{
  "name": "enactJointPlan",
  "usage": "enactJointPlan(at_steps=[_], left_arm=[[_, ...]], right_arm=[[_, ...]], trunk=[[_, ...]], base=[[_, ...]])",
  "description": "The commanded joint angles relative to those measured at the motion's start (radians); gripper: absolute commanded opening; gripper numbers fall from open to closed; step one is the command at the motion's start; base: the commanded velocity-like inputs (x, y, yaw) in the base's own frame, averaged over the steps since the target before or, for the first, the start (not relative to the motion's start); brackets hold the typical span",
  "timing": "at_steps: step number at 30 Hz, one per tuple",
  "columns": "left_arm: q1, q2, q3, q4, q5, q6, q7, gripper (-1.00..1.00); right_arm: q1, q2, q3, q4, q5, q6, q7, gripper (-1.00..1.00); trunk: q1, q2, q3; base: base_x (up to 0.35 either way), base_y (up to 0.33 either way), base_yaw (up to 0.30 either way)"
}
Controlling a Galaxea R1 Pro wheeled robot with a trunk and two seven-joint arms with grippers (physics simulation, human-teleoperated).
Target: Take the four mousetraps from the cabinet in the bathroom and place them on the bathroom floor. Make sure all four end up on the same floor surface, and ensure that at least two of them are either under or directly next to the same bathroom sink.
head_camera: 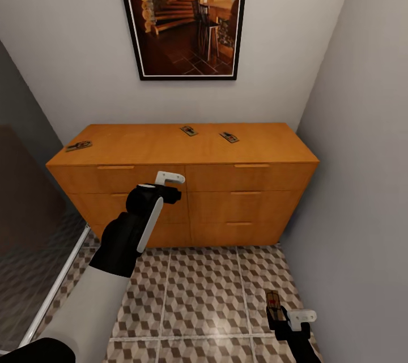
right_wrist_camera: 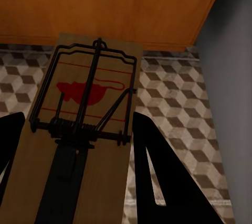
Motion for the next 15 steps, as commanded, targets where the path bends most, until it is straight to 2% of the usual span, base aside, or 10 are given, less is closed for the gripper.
enactJointPlan(at_steps=[1,15], left_arm=[[-0.001,0.0,-0.001,-0.001,0.003,0.004,0.005,1.0],[-0.002,-0.009,0.003,0.005,0.006,0.006,0.005,1.0]], right_arm=[[-0.001,0.0,-0.008,0.001,0.004,-0.003,0.005,-1.0],[-0.001,0.0,-0.008,0.001,0.004,-0.003,0.005,-1.0]], trunk=[[0.0,0.0,-0.001],[0.0,0.0,-0.001]], base=[[0.0,0.0,0.0],[0.0,0.0,0.0]])
